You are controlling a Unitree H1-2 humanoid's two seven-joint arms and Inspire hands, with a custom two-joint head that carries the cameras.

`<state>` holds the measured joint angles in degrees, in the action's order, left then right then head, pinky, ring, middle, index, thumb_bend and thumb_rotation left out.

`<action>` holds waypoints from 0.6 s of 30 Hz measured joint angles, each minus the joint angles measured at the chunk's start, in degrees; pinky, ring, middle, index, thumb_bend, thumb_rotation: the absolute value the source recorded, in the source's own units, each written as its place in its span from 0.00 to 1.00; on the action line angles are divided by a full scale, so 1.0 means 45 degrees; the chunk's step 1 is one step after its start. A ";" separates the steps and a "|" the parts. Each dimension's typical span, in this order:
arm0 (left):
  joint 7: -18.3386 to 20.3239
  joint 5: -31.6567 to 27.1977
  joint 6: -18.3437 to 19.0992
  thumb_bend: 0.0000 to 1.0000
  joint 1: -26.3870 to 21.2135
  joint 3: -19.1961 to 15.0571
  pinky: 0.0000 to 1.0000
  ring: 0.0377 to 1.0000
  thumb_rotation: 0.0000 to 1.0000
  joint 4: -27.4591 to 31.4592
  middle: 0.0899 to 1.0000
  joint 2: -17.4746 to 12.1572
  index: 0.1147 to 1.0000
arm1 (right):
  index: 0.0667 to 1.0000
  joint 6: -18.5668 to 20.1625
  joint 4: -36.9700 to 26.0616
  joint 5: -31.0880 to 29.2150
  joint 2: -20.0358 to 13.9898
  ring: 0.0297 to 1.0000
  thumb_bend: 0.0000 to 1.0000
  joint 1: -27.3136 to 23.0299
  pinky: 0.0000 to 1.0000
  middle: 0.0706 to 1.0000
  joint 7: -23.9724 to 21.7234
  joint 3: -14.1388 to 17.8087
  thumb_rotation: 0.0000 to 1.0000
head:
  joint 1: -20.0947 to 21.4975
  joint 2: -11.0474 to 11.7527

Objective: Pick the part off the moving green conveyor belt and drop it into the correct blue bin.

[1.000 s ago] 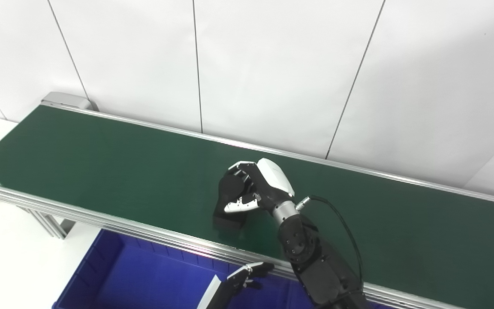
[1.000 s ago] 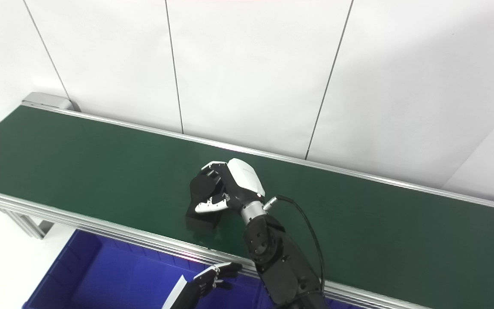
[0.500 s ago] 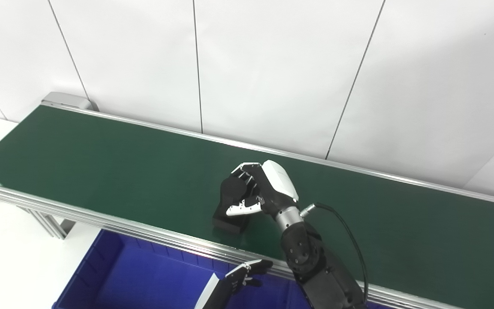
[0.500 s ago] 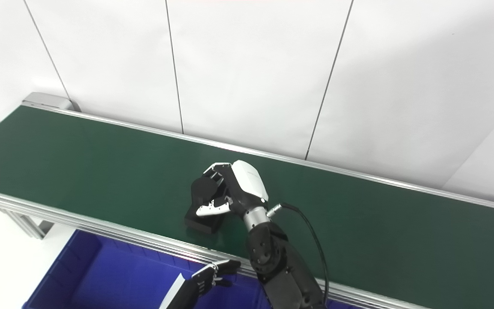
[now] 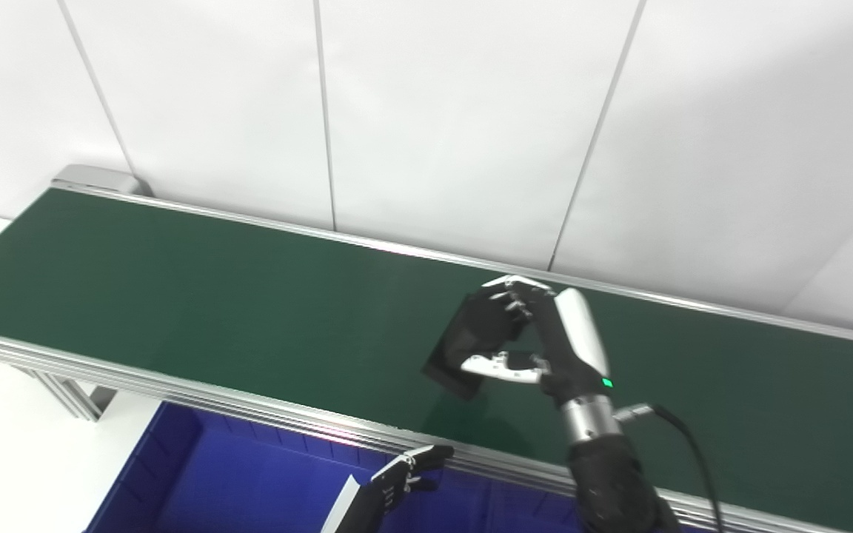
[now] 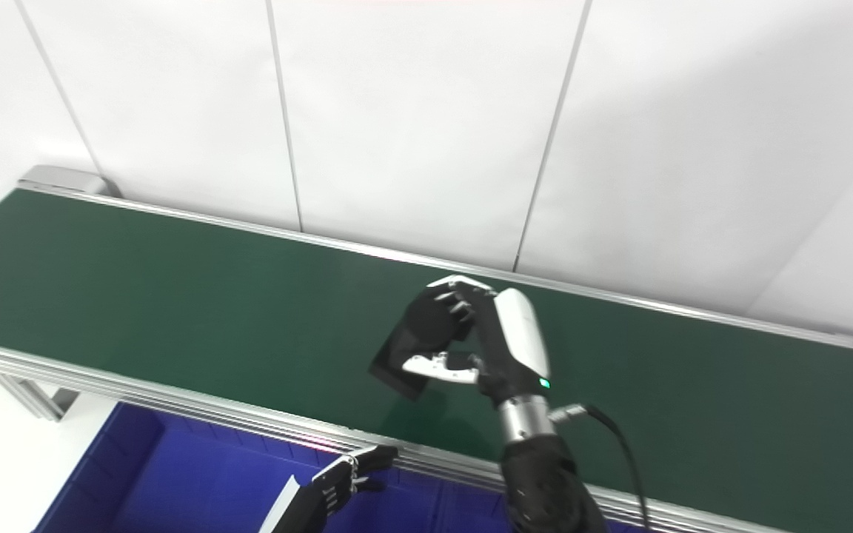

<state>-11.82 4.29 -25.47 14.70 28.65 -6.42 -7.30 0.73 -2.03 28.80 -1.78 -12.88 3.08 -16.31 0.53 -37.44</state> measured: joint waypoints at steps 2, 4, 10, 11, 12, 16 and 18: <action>0.0169 -0.0018 0.0000 0.94 0.0155 -0.0130 0.78 0.86 0.35 0.0162 0.85 0.0023 0.78 | 0.52 0.0012 -0.0686 -0.0060 -0.0087 0.37 0.50 0.0464 0.31 0.46 -0.0067 0.0119 0.00 | 0.0078 -0.0195; 0.0286 -0.0019 0.0000 0.94 0.0270 -0.0273 0.78 0.86 0.36 0.0309 0.86 0.0025 0.79 | 0.52 0.0018 -0.1198 -0.0096 -0.0164 0.37 0.50 0.0924 0.33 0.46 -0.0103 0.0284 0.00 | 0.0176 -0.0430; 0.0330 0.0154 0.0000 0.90 0.0523 -0.0523 0.83 0.88 0.36 0.0547 0.86 0.0089 0.79 | 0.52 0.0146 -0.2653 -0.0157 -0.0460 0.37 0.50 0.2178 0.32 0.45 -0.0363 0.0799 0.00 | 0.0487 -0.1053; 0.0330 0.0224 0.0001 0.90 0.0603 -0.0556 0.83 0.88 0.37 0.0661 0.86 0.0091 0.79 | 0.52 0.0216 -0.2934 -0.0185 -0.0505 0.36 0.50 0.2445 0.31 0.45 -0.0476 0.0879 0.00 | 0.0488 -0.1055; 0.0330 0.0305 0.0000 0.90 0.0690 -0.0596 0.82 0.88 0.37 0.0828 0.86 0.0094 0.79 | 0.52 0.0229 -0.3285 -0.0228 -0.0588 0.36 0.50 0.2789 0.31 0.45 -0.0565 0.0966 0.00 | 0.0604 -0.1326; 0.0336 0.0447 0.0001 0.90 0.0826 -0.0847 0.79 0.86 0.37 0.1067 0.85 0.0238 0.79 | 0.52 0.0235 -0.4017 -0.0360 -0.0828 0.37 0.50 0.4049 0.32 0.44 -0.0616 0.1312 0.00 | 0.0898 -0.2030; 0.0378 0.0432 0.0001 0.90 0.0875 -0.1000 0.80 0.86 0.37 0.1264 0.86 0.0303 0.80 | 0.52 0.0234 -0.4207 -0.0373 -0.0943 0.37 0.50 0.4673 0.32 0.44 -0.0616 0.1442 0.00 | 0.0976 -0.2167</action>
<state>-10.11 6.23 -25.47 18.63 24.15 -0.73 -5.94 1.78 -20.96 27.12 -6.02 8.15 0.31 -9.82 4.92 -47.19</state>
